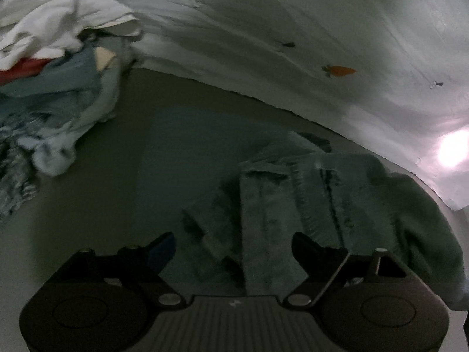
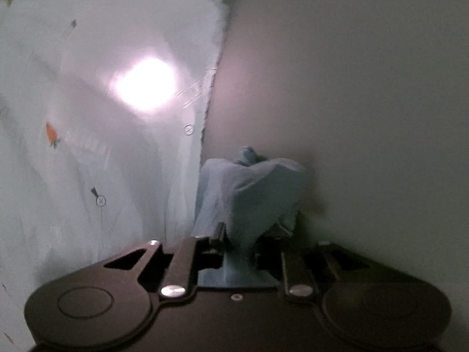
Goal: Fold clothes
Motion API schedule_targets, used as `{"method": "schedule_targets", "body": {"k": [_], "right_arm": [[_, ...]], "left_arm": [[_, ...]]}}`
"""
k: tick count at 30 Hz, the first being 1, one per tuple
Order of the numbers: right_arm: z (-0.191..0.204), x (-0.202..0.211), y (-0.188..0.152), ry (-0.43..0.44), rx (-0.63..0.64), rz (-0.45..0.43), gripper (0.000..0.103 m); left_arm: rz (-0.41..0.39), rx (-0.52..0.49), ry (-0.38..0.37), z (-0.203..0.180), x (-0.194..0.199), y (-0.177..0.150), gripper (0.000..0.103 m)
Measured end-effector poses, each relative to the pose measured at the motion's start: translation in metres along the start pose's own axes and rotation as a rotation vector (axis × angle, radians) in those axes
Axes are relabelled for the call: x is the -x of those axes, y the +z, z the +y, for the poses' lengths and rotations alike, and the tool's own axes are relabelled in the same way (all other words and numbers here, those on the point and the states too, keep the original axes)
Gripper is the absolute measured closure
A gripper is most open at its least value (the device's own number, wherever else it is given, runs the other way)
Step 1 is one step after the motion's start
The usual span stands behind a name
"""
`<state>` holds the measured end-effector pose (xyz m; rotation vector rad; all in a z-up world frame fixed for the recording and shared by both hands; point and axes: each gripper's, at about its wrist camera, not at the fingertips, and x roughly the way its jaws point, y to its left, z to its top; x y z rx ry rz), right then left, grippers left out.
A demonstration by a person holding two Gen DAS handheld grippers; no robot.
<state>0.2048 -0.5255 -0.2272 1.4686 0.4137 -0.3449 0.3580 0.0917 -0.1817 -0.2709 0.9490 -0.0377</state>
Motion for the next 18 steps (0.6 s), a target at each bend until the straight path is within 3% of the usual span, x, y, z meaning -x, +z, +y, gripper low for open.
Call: {"method": "schedule_targets", "body": {"k": [4,9,12,15,18], "right_arm": [[-0.001,-0.011,0.017,0.006,-0.018,0.005,0.075],[-0.013,-0.014,0.011,-0.009,-0.039,0.011,0.075],[-0.014,-0.013,0.012,-0.016,-0.047,0.005,0.075],[-0.014,-0.018,0.01,-0.011,-0.067,-0.008,0.075],[-0.017,-0.026,0.01,-0.008,-0.078,-0.021,0.075]], "left_arm": [[0.008,-0.023,-0.002,-0.013,-0.028,0.013,0.027],[-0.002,-0.048,-0.041,-0.028,-0.056,0.031,0.027],[0.021,-0.052,-0.015,-0.033,-0.073,0.036,0.029],[0.042,-0.005,-0.004,-0.028,-0.081,0.034,0.037],[0.041,0.043,-0.028,-0.018,-0.078,0.032,0.052]]}}
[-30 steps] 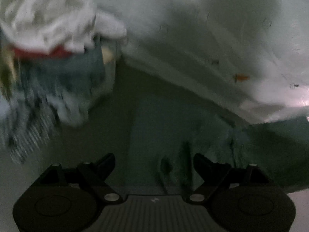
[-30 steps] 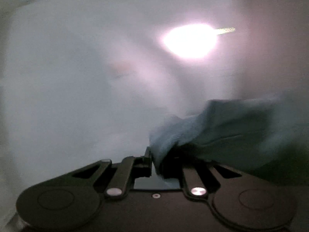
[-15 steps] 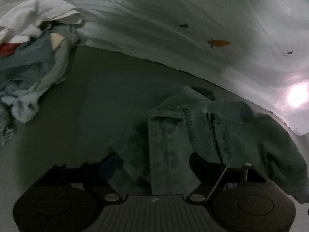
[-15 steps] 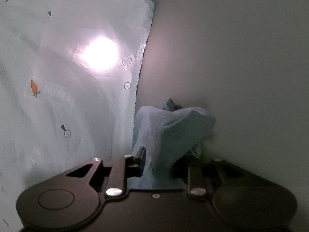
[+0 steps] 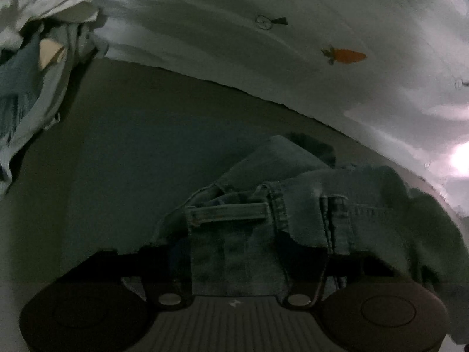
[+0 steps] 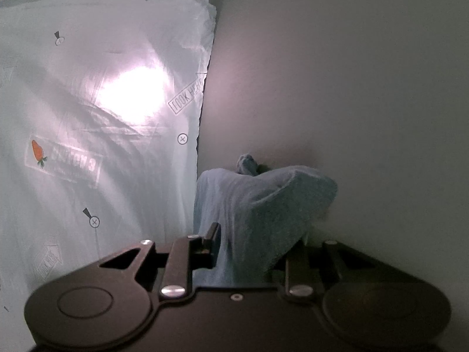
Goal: Fold clothes
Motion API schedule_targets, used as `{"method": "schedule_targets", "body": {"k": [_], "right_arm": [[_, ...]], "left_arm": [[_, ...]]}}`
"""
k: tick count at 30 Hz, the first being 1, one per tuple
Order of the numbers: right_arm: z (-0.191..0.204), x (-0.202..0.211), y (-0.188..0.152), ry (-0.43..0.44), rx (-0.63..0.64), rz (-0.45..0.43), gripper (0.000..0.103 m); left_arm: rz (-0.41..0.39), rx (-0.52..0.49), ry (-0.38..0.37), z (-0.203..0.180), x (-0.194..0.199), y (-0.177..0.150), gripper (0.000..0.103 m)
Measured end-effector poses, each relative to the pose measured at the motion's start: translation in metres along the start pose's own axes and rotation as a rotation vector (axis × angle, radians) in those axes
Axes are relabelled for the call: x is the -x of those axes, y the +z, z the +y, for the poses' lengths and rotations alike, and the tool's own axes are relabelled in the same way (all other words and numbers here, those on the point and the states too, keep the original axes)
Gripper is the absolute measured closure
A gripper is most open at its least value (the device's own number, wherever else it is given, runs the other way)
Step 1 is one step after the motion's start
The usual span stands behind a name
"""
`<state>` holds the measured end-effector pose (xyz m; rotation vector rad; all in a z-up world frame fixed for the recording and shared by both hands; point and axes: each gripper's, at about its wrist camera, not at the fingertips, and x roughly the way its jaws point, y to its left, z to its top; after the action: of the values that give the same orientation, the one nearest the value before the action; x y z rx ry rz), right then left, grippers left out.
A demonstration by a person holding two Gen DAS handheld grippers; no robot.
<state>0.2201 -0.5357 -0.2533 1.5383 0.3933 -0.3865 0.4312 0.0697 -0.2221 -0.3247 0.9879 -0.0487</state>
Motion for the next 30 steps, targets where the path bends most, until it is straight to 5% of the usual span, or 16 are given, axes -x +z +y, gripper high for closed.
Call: {"method": "schedule_targets", "body": {"k": [4,8,12,19,21,23,28,30], "right_arm": [[-0.007,-0.004,-0.002,0.043,-0.041,-0.016,0.075],[-0.024,-0.009,-0.005,0.126,-0.173,-0.02,0.075],[-0.02,-0.011,-0.007,0.119,-0.14,-0.013,0.075],[-0.024,-0.01,-0.006,0.12,-0.14,-0.007,0.075],[-0.022,-0.009,-0.006,0.117,-0.136,-0.006,0.075],[-0.02,-0.007,-0.005,0.114,-0.123,-0.005,0.075],[-0.018,-0.007,-0.005,0.122,-0.127,-0.004,0.075],[-0.019,-0.011,-0.005,0.129,-0.139,0.004,0.075]], "left_arm": [[0.036,0.156,-0.133,0.025,0.004,0.002,0.073],[0.025,0.239,-0.269,0.04,0.014,-0.002,0.077],[-0.004,0.27,-0.37,0.052,0.019,-0.002,0.077],[0.011,0.242,-0.299,0.059,-0.004,0.007,0.077],[0.008,0.227,-0.309,0.054,-0.006,0.012,0.075],[0.002,0.226,-0.364,0.054,-0.003,0.012,0.062],[0.0,0.173,-0.623,0.05,0.01,0.014,0.058],[0.026,0.169,-0.649,0.051,0.007,0.013,0.048]]}}
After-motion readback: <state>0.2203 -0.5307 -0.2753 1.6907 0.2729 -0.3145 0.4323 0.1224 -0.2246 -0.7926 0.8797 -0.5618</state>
